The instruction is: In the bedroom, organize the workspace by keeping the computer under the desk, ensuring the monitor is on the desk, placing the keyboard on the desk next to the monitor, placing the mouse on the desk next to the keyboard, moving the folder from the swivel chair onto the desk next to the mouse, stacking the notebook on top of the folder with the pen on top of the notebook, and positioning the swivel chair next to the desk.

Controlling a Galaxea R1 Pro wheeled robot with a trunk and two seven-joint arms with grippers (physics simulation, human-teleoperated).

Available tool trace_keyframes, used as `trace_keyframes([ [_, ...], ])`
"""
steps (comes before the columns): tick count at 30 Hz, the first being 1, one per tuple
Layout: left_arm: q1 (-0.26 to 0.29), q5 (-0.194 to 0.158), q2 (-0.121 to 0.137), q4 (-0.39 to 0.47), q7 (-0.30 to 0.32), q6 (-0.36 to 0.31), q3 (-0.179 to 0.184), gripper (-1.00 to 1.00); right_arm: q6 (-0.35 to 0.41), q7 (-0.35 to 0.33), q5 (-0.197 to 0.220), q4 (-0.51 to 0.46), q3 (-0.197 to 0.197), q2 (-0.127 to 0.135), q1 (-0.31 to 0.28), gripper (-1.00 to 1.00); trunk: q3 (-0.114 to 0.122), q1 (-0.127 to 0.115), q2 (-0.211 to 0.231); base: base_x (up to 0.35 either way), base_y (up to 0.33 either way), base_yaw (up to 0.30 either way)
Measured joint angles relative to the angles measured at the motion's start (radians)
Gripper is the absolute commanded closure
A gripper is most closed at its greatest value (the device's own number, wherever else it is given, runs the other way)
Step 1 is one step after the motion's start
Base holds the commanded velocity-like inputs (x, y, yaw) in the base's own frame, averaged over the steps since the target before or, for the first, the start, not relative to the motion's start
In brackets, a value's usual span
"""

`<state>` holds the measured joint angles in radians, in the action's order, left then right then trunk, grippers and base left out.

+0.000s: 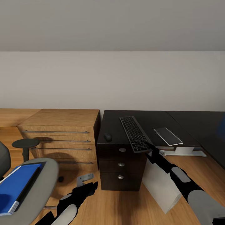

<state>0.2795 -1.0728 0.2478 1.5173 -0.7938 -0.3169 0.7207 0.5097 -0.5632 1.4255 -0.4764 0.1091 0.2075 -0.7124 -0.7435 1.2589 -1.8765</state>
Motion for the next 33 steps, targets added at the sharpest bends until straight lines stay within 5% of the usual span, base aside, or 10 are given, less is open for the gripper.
trace_keyframes([
  [33,0.0,-0.002,0.0,0.0,0.001,0.0,0.0,-1.0,0.0,0.001,-0.002,0.0,0.0,-0.001,0.0,-1.0,0.0,0.0,0.0,-0.017,0.024,0.0],
])
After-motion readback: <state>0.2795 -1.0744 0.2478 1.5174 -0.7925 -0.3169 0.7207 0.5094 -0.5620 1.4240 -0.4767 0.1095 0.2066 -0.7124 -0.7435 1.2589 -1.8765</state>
